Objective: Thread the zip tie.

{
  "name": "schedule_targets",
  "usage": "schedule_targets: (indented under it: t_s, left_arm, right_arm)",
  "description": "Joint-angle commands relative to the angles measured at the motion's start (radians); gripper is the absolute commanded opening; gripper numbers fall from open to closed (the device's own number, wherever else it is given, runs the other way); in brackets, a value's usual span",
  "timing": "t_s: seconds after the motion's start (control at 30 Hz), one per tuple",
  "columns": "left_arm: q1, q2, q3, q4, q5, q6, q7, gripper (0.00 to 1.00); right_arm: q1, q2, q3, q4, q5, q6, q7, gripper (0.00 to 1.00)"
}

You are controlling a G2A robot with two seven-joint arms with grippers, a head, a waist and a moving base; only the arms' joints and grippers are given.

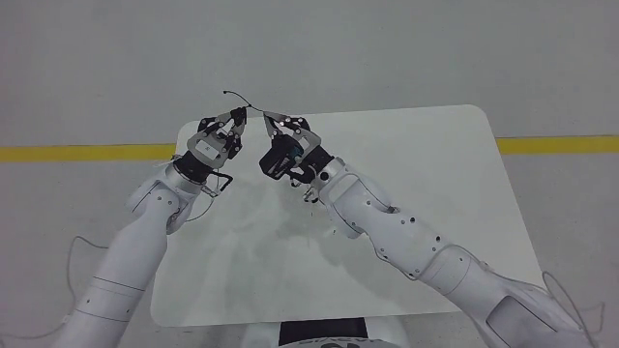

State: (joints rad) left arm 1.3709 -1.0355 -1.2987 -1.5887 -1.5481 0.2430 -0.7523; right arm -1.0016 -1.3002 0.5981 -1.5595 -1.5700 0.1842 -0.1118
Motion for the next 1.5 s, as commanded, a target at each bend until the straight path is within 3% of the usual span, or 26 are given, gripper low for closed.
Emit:
schedule_targets:
  t_s: [0.0, 1.47]
  left_arm:
    - [0.0, 0.0, 0.0, 0.0, 0.0, 0.0, 0.0, 0.0]
    - [0.0, 0.0, 0.0, 0.0, 0.0, 0.0, 0.0, 0.0]
  right_arm:
    - [0.0, 0.001, 0.0, 0.0, 0.0, 0.0, 0.001, 0.0]
    - [-0.012, 0.043, -0.039, -0.019, 0.0, -0.001, 0.099, 0.0]
